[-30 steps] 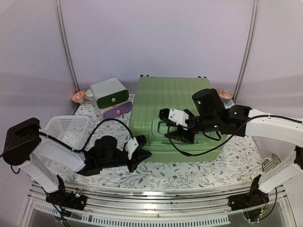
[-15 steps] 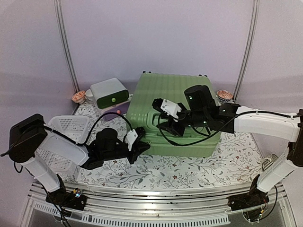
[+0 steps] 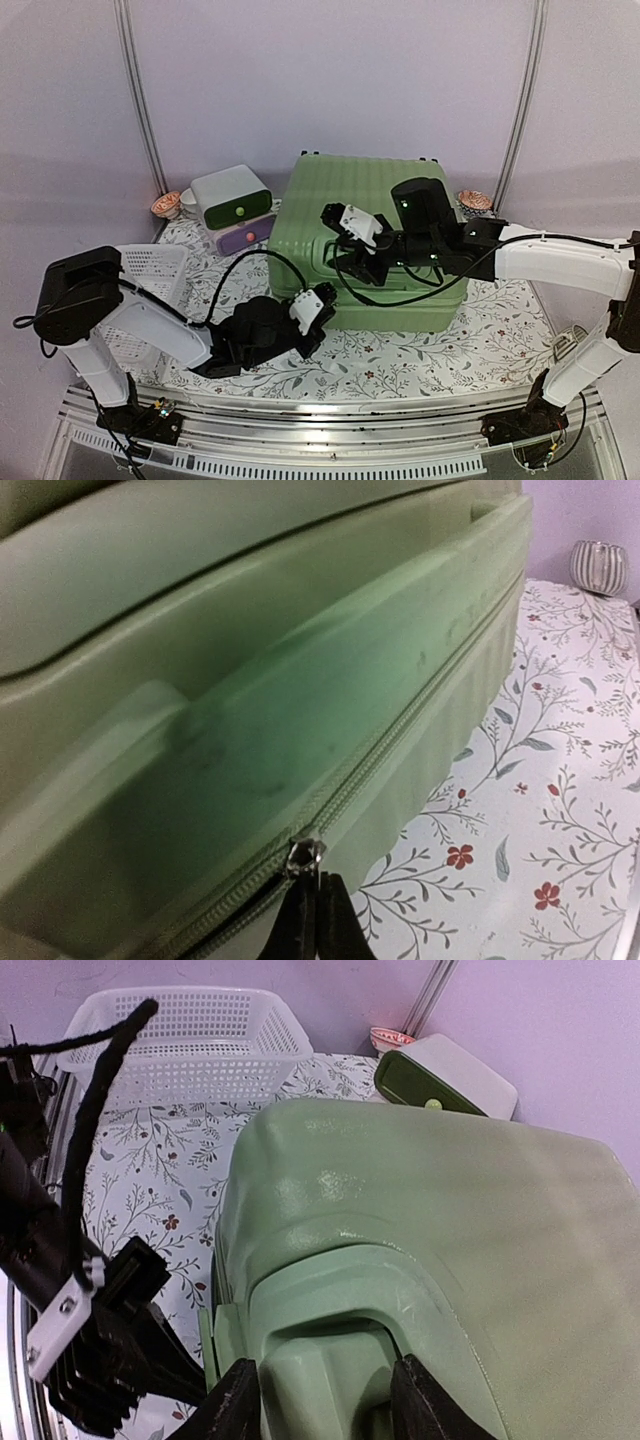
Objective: Open, take out, and arrange the luggage
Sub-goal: Unzip the zipper of the luggage.
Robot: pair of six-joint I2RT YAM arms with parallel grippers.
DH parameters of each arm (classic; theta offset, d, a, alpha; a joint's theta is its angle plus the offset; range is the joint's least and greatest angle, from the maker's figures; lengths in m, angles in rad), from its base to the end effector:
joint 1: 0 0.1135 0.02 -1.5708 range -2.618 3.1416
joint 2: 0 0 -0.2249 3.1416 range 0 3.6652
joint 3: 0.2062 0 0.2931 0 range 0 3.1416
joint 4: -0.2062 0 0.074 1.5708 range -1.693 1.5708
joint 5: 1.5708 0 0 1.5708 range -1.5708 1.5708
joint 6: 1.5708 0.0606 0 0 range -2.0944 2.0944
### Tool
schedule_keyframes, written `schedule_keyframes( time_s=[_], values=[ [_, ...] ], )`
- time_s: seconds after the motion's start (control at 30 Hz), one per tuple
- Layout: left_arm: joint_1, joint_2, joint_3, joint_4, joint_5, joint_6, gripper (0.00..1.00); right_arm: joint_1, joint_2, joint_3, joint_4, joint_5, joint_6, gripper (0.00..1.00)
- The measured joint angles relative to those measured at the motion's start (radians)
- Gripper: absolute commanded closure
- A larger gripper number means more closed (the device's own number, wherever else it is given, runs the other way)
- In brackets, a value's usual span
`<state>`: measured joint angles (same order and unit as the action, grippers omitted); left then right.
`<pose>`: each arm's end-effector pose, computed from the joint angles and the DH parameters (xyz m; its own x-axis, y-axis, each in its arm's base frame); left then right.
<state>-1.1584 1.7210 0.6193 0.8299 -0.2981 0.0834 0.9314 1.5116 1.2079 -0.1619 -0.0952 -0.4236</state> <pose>0.1622 -0.3263 0.0717 -0.0437 0.2986 -0.9534 0.7687 0.6196 0.1588 0.2451 0.3392 0.2492 0.1050 -0.5446 -0.8321 -0.8845 0.3313 -0.3284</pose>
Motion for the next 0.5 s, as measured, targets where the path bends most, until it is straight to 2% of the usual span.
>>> schedule_keyframes(
  time_s=[0.2, 0.5],
  values=[
    [-0.056, 0.074, 0.019, 0.097, -0.143, 0.014, 1.00, 0.004, -0.010, -0.031, 0.089, -0.011, 0.041, 0.48],
    [-0.066, 0.083, 0.014, 0.123, -0.175, 0.014, 1.00, -0.036, -0.209, -0.117, 0.061, 0.008, 0.054, 0.44]
  ],
)
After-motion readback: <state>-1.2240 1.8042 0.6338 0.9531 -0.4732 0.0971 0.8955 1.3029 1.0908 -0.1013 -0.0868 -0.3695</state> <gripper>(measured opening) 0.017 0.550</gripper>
